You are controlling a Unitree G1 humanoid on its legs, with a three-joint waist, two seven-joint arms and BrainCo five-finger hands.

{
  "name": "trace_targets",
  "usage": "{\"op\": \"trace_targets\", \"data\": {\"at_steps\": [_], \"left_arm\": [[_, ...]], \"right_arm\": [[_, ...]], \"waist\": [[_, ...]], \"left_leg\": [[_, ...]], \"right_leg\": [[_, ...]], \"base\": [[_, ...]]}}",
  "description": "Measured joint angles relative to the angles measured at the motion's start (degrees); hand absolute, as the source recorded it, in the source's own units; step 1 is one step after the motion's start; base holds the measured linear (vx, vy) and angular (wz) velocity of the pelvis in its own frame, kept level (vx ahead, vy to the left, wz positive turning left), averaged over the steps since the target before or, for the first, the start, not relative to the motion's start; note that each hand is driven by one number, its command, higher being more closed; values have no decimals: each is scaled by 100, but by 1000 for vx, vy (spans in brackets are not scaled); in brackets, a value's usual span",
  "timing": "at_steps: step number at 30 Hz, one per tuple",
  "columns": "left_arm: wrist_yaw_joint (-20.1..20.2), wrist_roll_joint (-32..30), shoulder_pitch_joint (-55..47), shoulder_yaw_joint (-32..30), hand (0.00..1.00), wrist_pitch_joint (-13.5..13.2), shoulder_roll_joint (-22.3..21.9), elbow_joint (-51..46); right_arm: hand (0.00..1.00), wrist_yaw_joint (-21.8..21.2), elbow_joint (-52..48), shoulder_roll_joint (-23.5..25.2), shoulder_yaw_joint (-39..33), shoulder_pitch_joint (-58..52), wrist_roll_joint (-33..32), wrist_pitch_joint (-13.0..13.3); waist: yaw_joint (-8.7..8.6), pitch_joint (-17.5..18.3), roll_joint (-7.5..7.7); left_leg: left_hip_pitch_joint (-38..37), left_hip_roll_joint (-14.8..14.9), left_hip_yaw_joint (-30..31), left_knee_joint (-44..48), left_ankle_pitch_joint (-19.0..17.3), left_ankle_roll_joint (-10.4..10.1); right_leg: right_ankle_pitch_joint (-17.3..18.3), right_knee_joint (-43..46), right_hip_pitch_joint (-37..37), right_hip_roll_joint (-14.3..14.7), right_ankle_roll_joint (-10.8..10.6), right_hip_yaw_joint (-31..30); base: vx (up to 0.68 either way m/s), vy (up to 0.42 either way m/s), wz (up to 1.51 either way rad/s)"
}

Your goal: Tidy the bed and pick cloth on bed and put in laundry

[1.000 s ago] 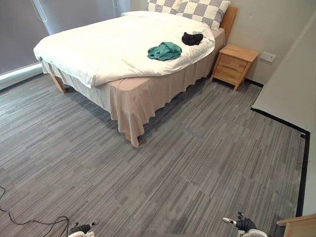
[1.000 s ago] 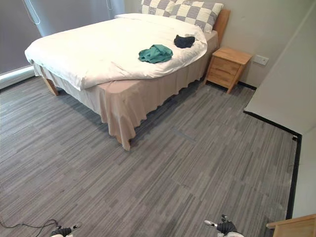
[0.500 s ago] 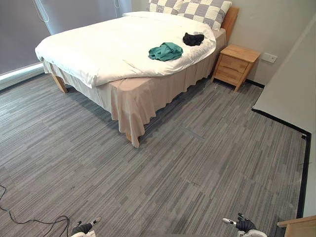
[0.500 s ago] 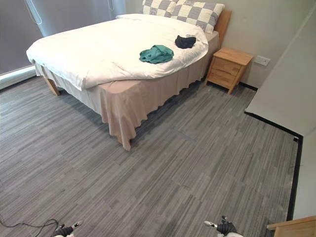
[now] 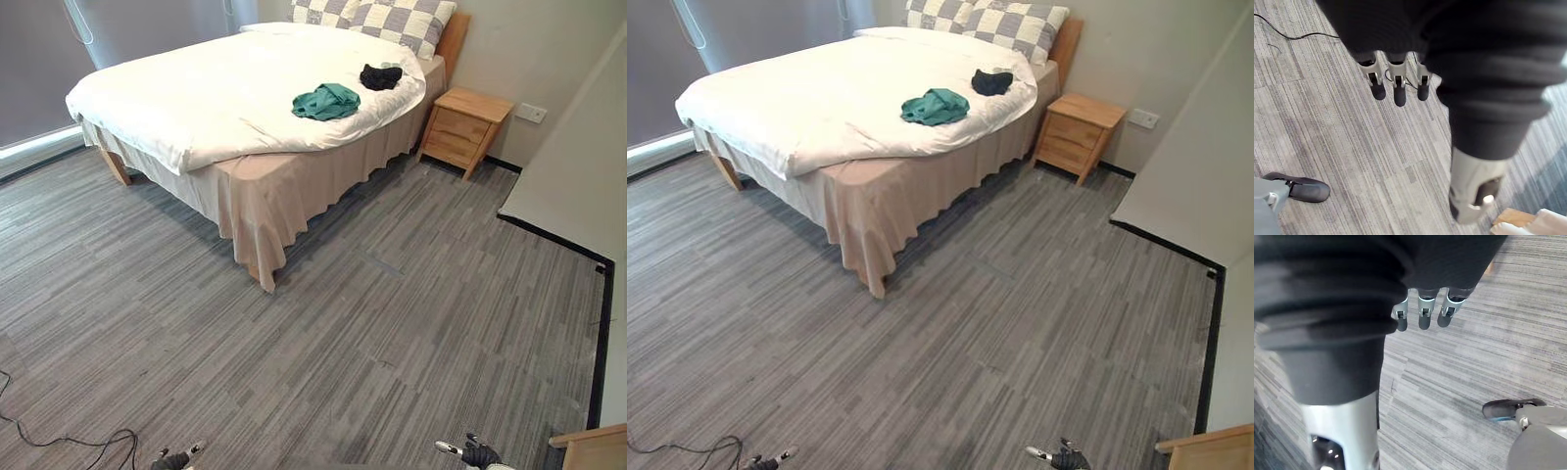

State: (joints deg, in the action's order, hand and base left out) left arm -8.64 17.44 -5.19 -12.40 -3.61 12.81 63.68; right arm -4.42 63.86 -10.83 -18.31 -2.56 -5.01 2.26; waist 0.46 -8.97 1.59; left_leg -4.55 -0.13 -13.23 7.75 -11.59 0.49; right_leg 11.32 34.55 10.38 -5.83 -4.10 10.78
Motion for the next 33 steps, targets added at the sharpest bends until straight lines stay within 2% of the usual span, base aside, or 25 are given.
{"op": "trace_targets", "data": {"at_steps": [1,2,4,5,7,8,9,11,12,13,14,15,16,17,19,21,22,24,25,28,29,30,31,32,33], "left_arm": [[-1,-1,-3,1,0,0,12,-2],[-1,-5,-30,0,0,2,12,1],[9,-38,-38,0,0,-2,8,-4],[32,-91,10,1,0,-3,13,-6],[129,-163,177,13,0,5,38,-28],[159,-153,256,11,0,19,44,-138],[190,-141,385,-15,0,18,26,-324],[222,-149,475,-34,0,13,-54,-419],[225,-149,483,-47,0,1,-153,-480],[225,-149,455,-105,0,-2,-280,-472],[235,-149,424,-255,0,-30,-520,-470],[246,-150,426,-331,0,-67,-721,-480],[266,-153,372,-372,0,-95,-903,-487],[282,-161,288,-339,0,-114,-1039,-489],[337,-165,181,-270,0,-134,-1024,-493],[394,-137,82,-135,0,-337,-937,-710],[419,-143,77,-92,0,-431,-919,-759],[414,-134,95,-99,0,-505,-948,-792],[375,-142,76,-96,0,-562,-988,-786],[331,-141,-23,-82,0,-563,-995,-651],[269,-99,-102,-32,0,-448,-845,-468],[256,-138,-22,11,0,-404,-672,-402],[258,-237,146,142,0,-365,-509,-380],[241,-262,197,195,0,-366,-477,-363],[229,-250,228,333,0,-361,-483,-302]], "right_arm": [[0,2,6,41,54,15,-7,-2],[0,2,43,145,58,-19,-17,-4],[0,-7,59,227,60,-115,-144,-4],[0,-18,38,262,60,-161,-227,-4],[0,-19,-73,313,54,-231,-263,5],[0,-11,-200,355,51,-282,-288,0],[0,0,-428,412,43,-376,-296,4],[0,-4,-485,427,42,-503,-308,-12],[0,3,-488,403,25,-510,-405,-52],[0,1,-554,368,23,-563,-422,-90],[0,-27,-674,326,28,-631,-402,-128],[0,-21,-671,277,16,-558,-389,-146],[0,-20,-680,170,-4,-518,-382,-144],[0,-44,-669,162,49,-500,-318,-135],[0,-64,-653,185,60,-441,-186,-103],[0,-113,-681,238,137,-453,-184,19],[0,-119,-709,225,200,-381,-185,85],[0,-114,-819,190,285,-336,-191,129],[0,-107,-923,171,242,-354,-246,180],[0,-95,-871,184,30,-374,-418,184],[0,-18,-612,246,46,-259,-409,164],[0,-4,-587,299,53,-199,-400,151],[0,7,-527,346,58,-141,-395,164],[0,8,-448,349,59,-83,-381,175],[0,42,-297,327,67,33,-290,149]], "waist": [[-5,-57,-13],[-21,-178,34],[-39,-211,-21],[-58,-239,-53],[-88,-317,-91],[-93,-368,-92],[-91,-549,-56],[-92,-571,-7],[-120,-538,-117],[-192,-416,-232],[-273,-328,-343],[-263,-318,-499],[-226,-360,-650],[-218,-469,-696],[-147,-573,-654],[-2,-555,-431],[79,-553,-391],[96,-547,-391],[97,-542,-395],[99,-402,-441],[160,-138,-290],[93,-84,-96],[-31,-44,121],[-71,-69,168],[-77,-115,185]], "left_leg": [[-5,-14,-5,93,-42,14],[-188,15,-8,204,-126,59],[-264,185,39,320,-236,-41],[-327,326,78,337,-322,-104],[-395,544,132,380,-453,-244],[-403,646,157,493,-554,-375],[-558,781,218,772,-875,-596],[-868,877,280,866,-1283,-701],[-1013,1022,293,812,-1430,-617],[-1168,1157,273,635,-1491,-361],[-1031,1301,310,1484,-1270,-198],[-622,1562,230,2553,-914,-155],[12,1898,364,3792,152,-177],[615,2063,758,4968,505,-419],[1379,1931,939,6051,352,-644],[2026,1665,604,5696,285,-746],[2388,1632,55,5100,306,-716],[2549,1626,-851,3982,446,-590],[2481,1405,-2013,2581,787,-261],[2125,863,-3064,1160,1023,478],[2047,533,-3051,877,826,1526],[2046,394,-3013,861,787,1551],[1987,95,-2576,585,738,1460],[1895,-11,-2422,531,729,1380],[1600,-163,-2171,442,674,1194]], "right_leg": [[-31,472,228,-115,98,95],[168,1020,509,-219,-29,112],[301,696,641,-149,-122,149],[253,110,732,-65,-116,181],[-165,-992,891,18,-82,298],[-434,-1503,959,53,-62,246],[-751,-2045,946,53,-125,52],[-835,-1821,984,-127,-23,-27],[-942,-1220,1171,-134,113,130],[-862,-789,1235,-91,202,223],[-617,-420,1264,-19,567,409],[-331,-281,1233,112,657,486],[-116,-345,948,317,699,543],[19,-624,505,532,791,575],[74,-1120,-366,658,963,626],[82,-1748,-1052,690,969,675],[89,-2140,-1479,736,957,677],[125,-2531,-1917,802,914,700],[314,-2684,-2315,907,790,759],[671,-2500,-2842,1175,394,787],[1022,-1357,-2467,1175,386,728],[993,-793,-2197,946,331,824],[404,941,-1390,530,20,1040],[470,1457,-1180,350,98,1024],[859,1898,-892,92,146,969]], "base": [[86,11,-23],[168,-9,-2],[215,-47,5],[203,-73,7],[261,-118,13],[482,-312,20],[360,-252,14],[438,-359,18],[528,-422,32],[657,-391,47],[730,-393,39],[751,-396,25],[874,-486,-2],[716,-368,0],[610,-279,-3],[640,-284,-11],[511,-228,-11],[645,-244,1],[753,-251,8],[715,-113,2],[720,-73,6],[951,-91,73],[635,-80,116],[602,-61,138],[435,-63,109]]}}
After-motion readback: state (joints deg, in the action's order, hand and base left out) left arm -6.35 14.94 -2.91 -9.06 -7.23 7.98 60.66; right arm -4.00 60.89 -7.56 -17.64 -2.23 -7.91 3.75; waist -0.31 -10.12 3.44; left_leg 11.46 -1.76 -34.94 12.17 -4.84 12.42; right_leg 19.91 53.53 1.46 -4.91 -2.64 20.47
